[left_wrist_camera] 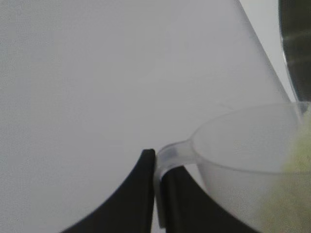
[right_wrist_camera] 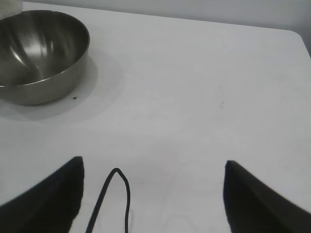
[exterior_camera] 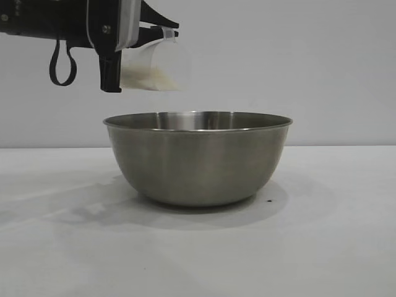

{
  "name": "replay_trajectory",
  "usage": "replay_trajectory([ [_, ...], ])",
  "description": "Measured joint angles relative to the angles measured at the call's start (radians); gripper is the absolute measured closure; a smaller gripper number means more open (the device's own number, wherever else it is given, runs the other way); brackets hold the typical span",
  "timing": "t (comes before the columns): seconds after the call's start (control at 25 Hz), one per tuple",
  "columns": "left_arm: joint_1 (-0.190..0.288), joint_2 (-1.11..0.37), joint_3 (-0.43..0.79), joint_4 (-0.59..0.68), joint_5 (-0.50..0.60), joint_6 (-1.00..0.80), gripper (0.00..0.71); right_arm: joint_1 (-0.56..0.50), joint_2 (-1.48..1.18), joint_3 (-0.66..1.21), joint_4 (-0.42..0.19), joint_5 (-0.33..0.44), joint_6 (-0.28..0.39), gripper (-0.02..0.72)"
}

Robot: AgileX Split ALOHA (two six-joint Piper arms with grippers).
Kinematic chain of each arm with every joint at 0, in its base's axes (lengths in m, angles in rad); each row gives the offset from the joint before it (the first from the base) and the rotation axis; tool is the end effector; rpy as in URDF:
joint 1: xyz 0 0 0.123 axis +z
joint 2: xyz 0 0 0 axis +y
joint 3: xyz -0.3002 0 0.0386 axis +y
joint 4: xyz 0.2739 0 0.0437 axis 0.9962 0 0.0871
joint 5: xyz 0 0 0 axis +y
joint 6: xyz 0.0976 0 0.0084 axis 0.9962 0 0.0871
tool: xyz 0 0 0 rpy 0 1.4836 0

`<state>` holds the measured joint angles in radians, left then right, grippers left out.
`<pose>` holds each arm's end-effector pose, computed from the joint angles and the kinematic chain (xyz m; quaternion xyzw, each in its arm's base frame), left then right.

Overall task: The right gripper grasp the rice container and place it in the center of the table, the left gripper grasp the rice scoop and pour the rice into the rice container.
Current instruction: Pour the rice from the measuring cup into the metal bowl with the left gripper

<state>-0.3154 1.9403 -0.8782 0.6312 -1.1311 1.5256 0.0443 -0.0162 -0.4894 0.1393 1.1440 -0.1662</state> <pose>0.3628 -0.1734 0.1766 0.6728 0.1357 0.3435 0.6410 0.0000 0.0124 0.2769 -0.0972 0.8653 0.0396 0.4901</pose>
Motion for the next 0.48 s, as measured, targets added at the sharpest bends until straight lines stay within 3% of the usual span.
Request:
replay_trajectory([
  [0.48, -0.007, 0.0, -0.002, 0.037, 0.0, 0.221, 0.71, 0.0, 0.0, 0.0, 0.0, 0.0, 0.0, 0.196],
])
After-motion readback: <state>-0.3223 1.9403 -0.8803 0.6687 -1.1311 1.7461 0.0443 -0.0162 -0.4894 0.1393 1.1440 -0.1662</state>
